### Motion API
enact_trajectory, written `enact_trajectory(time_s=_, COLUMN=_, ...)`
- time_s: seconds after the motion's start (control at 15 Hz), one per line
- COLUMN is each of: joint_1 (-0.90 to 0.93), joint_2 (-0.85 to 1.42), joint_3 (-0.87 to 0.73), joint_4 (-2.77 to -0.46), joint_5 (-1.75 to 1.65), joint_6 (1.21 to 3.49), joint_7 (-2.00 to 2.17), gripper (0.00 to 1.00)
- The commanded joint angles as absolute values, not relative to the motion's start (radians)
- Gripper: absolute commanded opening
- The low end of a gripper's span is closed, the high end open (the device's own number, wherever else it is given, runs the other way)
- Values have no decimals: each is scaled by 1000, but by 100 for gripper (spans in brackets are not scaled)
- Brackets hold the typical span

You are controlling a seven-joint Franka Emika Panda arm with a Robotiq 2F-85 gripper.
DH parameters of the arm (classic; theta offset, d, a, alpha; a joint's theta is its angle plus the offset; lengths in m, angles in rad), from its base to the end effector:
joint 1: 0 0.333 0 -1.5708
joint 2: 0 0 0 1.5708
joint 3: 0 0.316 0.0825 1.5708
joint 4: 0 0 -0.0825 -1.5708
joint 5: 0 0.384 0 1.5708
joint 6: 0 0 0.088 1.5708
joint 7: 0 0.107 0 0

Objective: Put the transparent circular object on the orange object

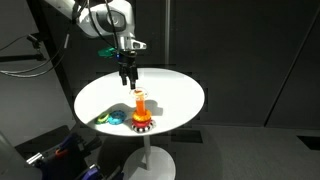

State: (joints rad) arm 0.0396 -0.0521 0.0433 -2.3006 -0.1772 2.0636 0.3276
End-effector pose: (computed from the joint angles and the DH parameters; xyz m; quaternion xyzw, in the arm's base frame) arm 0.4833 0.0309 0.3557 0.9903 -0.0727 -0.0748 0.0921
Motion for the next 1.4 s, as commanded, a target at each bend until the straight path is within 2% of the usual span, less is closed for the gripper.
enact_trajectory(time_s=0.0, joint_1=33, joint_2=-74, joint_3=45, joint_4=-2330, joint_5=-203, joint_6=2065, joint_7=362, gripper=100)
enact_trajectory(time_s=1.33, joint_1=72, joint_2=-91, joint_3=74, joint_4=-2327, joint_5=-1, joint_6=2062, joint_7=190, gripper=100)
